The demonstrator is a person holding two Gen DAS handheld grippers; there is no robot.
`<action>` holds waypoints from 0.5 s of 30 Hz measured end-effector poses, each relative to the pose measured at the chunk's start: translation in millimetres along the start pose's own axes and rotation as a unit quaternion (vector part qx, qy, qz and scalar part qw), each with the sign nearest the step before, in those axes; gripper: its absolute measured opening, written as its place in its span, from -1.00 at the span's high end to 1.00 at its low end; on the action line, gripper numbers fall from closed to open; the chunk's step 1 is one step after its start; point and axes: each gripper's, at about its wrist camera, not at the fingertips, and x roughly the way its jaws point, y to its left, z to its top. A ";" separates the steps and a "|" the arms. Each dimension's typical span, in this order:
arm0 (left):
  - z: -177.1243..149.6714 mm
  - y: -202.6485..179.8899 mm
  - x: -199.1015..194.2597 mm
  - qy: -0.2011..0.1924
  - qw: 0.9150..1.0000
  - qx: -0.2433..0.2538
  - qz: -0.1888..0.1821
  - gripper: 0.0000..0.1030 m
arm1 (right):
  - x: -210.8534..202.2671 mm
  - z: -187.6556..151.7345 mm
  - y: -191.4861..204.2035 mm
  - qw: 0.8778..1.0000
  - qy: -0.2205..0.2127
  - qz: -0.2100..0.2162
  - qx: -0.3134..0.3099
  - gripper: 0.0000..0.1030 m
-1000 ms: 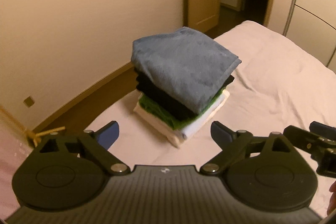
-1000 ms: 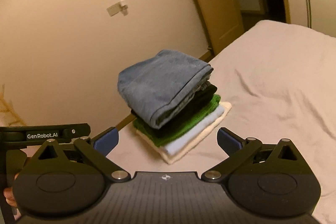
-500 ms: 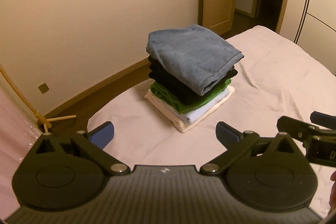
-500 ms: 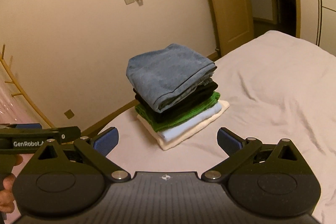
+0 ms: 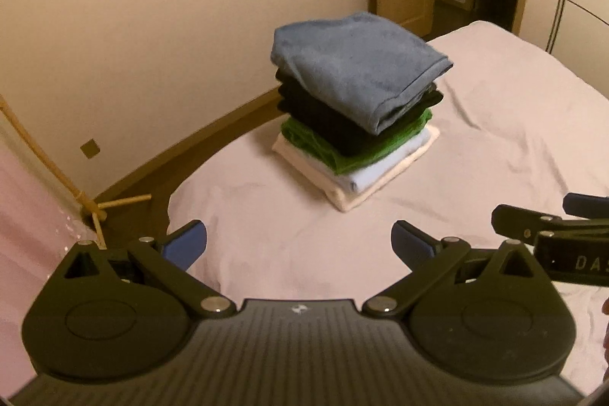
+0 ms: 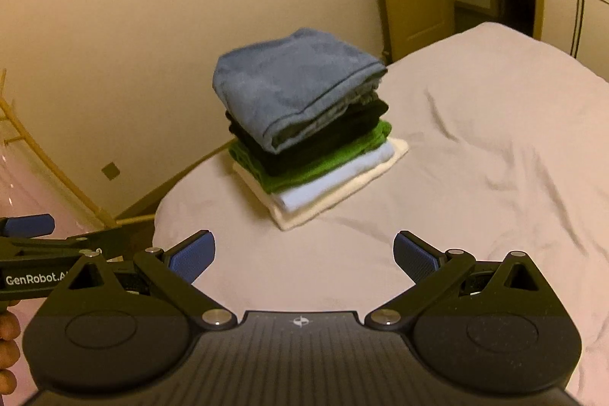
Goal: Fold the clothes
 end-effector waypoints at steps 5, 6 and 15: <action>-5.0 -6.1 5.6 0.016 1.000 -0.022 0.014 -0.98 | 8.9 -1.0 -9.4 1.000 0.014 0.006 -0.010 -0.99; -4.7 -7.5 6.2 0.017 0.999 -0.025 0.016 -0.98 | 10.2 -0.7 -11.7 1.000 0.016 0.008 -0.011 -0.99; -4.0 -29.7 17.2 0.036 0.998 -0.042 0.034 -0.98 | 27.1 0.0 -38.6 0.999 0.038 0.026 -0.009 -1.00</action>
